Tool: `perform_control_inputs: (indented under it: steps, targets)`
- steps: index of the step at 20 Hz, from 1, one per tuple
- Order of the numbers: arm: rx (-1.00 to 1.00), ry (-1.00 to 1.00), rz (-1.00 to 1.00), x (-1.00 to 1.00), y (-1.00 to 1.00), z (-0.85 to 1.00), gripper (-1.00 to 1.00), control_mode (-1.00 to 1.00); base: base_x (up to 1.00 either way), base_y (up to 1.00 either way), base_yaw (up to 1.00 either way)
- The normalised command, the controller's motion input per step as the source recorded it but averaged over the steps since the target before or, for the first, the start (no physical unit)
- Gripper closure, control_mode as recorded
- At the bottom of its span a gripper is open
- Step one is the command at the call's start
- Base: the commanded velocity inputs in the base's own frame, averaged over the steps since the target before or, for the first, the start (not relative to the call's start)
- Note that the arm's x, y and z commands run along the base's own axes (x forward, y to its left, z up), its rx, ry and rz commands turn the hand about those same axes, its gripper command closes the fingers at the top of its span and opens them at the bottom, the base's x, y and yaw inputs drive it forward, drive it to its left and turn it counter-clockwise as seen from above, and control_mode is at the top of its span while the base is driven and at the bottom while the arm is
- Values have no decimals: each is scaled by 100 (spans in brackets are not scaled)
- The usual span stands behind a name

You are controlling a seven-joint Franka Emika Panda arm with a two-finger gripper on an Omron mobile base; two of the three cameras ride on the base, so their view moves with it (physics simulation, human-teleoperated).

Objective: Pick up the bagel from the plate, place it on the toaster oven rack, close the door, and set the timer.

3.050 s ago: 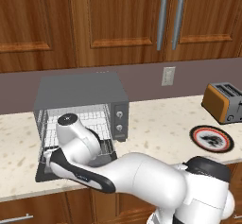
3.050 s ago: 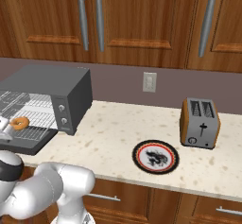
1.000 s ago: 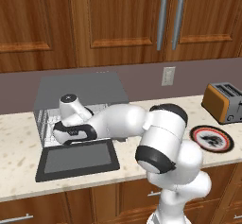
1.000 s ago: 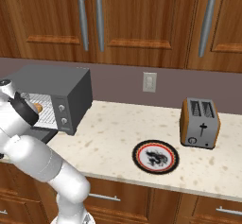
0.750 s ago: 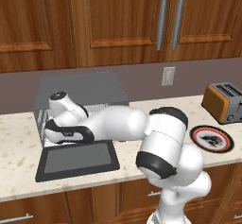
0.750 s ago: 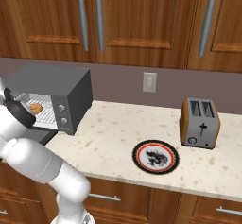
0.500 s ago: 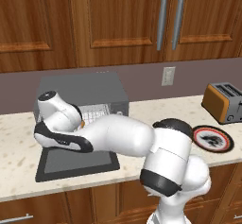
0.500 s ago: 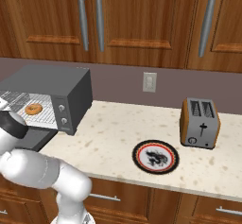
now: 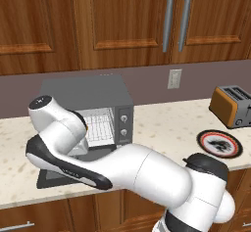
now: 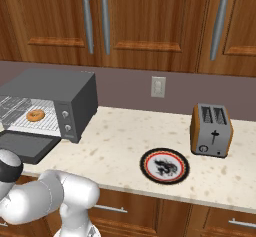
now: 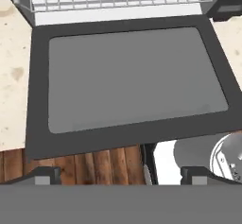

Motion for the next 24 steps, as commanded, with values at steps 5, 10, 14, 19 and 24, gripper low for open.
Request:
perform_control_inputs:
  steps: [5,10,14,19,24]
  targets:
    - [-19,2,16,-18,-17,1,-100,-100,0,0,0]
    - [-22,6,25,0,-16,0,-100,-100,0,0,0]
    - [-24,13,30,0,-4,0,-100,-100,0,0,0]
    - [-25,23,28,0,0,-8,-100,-100,0,0,0]
    - [-18,21,25,0,0,-34,-100,-100,0,0,0]
